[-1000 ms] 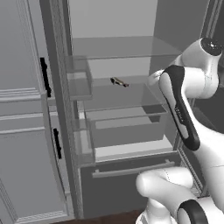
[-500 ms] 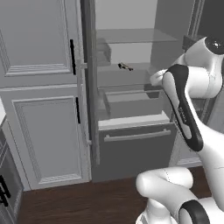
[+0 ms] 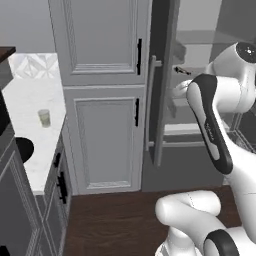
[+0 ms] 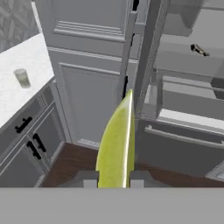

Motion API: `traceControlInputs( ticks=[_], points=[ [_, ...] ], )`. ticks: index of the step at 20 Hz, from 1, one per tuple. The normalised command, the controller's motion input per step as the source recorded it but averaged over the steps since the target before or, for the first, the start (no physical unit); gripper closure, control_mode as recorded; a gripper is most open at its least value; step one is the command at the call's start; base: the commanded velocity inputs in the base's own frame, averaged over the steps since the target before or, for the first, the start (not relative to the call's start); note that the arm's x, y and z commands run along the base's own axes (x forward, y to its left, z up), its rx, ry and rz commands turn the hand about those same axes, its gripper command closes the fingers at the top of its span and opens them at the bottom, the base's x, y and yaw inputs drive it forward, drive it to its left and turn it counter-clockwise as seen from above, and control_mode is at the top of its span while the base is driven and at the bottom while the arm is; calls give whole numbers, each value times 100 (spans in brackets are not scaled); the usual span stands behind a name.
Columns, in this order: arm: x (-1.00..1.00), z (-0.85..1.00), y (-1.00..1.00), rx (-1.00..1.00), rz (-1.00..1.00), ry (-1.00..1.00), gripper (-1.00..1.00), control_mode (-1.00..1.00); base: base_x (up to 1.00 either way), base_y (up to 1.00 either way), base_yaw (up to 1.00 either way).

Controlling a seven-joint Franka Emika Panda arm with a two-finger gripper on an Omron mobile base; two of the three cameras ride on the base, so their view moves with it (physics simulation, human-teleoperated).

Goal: Grab a lemon wedge from the fridge and one ice cube from the ice bowl, and put them in the glass of lemonade.

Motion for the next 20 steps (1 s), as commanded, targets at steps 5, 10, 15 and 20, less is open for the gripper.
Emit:
traceControlInputs(
  ticks=[5,10,15,20],
  points=[
    [0,0,0,0,0,0,100,100,41,55,42],
    [0,0,0,0,0,0,100,100,64,18,36],
    [0,0,0,0,0,0,100,100,93,13,32],
    [0,0,0,0,0,0,100,100,84,39,33]
  ],
)
